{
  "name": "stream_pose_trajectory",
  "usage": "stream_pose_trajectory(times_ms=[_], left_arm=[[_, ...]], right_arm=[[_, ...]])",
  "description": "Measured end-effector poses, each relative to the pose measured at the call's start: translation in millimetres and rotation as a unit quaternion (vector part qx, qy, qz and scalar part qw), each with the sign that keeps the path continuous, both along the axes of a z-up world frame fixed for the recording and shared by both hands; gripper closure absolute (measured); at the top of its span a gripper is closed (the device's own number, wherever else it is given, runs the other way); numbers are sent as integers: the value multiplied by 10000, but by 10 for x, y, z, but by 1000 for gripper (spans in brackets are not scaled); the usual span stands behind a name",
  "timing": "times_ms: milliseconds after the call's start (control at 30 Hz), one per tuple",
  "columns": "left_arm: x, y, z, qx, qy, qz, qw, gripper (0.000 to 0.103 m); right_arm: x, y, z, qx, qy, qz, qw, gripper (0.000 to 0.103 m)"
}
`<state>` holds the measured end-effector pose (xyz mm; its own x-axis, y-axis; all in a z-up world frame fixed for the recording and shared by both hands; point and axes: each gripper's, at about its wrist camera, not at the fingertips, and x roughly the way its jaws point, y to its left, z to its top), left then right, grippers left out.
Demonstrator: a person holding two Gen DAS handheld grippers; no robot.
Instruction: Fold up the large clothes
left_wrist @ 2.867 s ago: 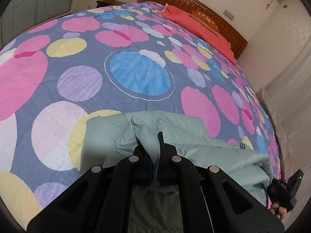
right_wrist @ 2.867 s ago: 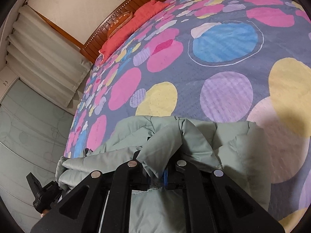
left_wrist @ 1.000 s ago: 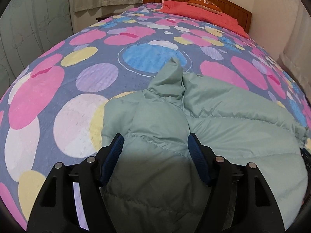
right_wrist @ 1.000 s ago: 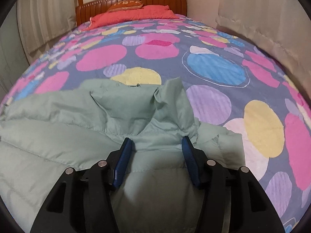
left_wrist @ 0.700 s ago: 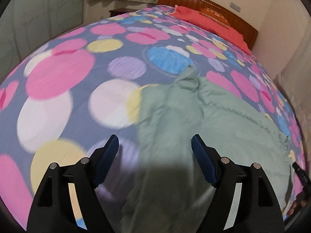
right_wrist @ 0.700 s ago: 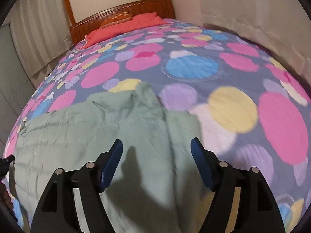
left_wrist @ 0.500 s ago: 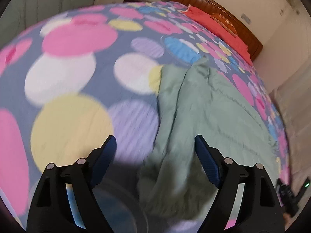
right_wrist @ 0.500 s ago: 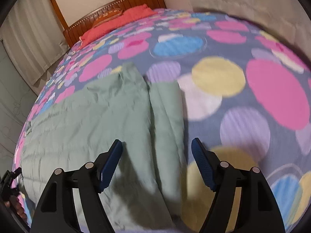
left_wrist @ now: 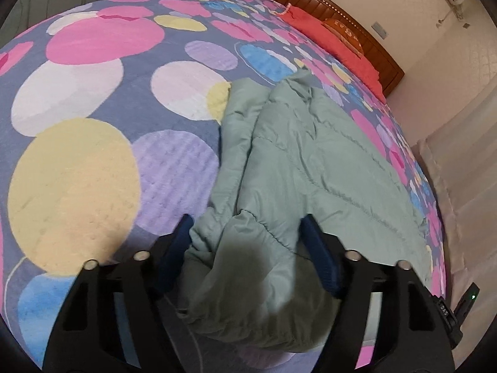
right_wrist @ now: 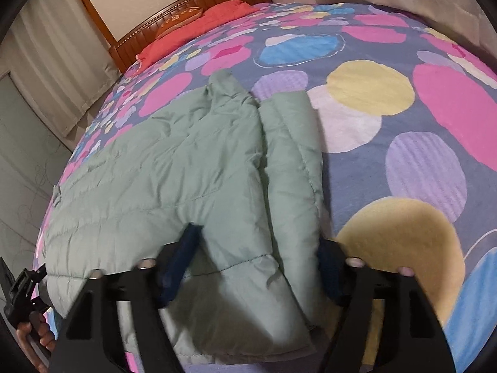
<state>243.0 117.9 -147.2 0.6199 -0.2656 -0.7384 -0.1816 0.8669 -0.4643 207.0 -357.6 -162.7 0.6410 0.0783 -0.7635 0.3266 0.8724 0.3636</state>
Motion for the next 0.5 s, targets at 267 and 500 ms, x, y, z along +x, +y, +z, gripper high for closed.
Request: stream_pose_trajectory(times_ms=[267,500], left_arm=[[0,-39,24,-314,-113,-258,9991,86],[-167,26,156,-329,-222,-238,9989,89]], right_arm=[[-6,64,41,189,-180,88,9996,78],[-176,87,180,287,-358,163,9988,86]])
